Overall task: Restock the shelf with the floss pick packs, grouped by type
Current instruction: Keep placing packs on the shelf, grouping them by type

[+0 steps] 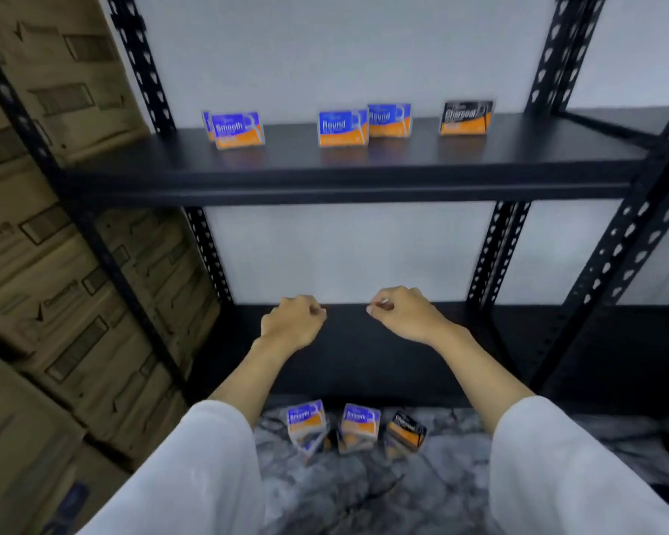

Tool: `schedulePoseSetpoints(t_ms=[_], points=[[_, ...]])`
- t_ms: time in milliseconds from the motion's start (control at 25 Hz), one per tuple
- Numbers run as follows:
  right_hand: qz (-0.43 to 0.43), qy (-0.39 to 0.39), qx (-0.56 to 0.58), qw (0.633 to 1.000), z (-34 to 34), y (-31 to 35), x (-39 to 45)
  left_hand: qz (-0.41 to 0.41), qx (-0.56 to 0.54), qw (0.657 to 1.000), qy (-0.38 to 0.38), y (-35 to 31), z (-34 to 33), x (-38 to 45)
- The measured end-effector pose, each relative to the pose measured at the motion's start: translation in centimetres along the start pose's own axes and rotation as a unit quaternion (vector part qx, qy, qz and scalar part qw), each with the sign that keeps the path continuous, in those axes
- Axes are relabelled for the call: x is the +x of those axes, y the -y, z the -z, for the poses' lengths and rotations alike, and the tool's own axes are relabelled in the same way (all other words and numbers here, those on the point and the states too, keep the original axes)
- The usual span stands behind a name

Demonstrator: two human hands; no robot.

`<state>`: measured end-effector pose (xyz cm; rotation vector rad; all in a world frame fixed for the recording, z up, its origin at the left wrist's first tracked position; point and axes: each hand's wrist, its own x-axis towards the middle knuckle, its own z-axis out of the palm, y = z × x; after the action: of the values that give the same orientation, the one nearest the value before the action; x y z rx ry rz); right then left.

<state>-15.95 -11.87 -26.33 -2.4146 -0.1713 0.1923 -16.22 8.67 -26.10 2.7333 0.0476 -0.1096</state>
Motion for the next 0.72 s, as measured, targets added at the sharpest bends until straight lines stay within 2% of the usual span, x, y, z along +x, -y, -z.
schedulePoseSetpoints(t_ms=[200,320,520,720], points=[[-0.103,0.125,-0.077,0.984,-9.4,-8.9,3.7,0.106,0.024,0.979,0.171,5.9,-11.1,2.9],[-0.165,0.162,-0.074,0.97,-15.1,-13.4,4.8,0.156,0.011,0.964,0.215,9.9,-17.6,4.4],[-0.223,0.152,-0.05,0.961,-22.4,-17.4,5.7,0.253,-0.055,0.953,0.156,13.7,-24.9,4.6],[-0.296,0.106,-0.009,0.949,-28.0,-17.7,6.4,0.321,-0.08,0.939,0.095,12.8,-27.9,4.7]])
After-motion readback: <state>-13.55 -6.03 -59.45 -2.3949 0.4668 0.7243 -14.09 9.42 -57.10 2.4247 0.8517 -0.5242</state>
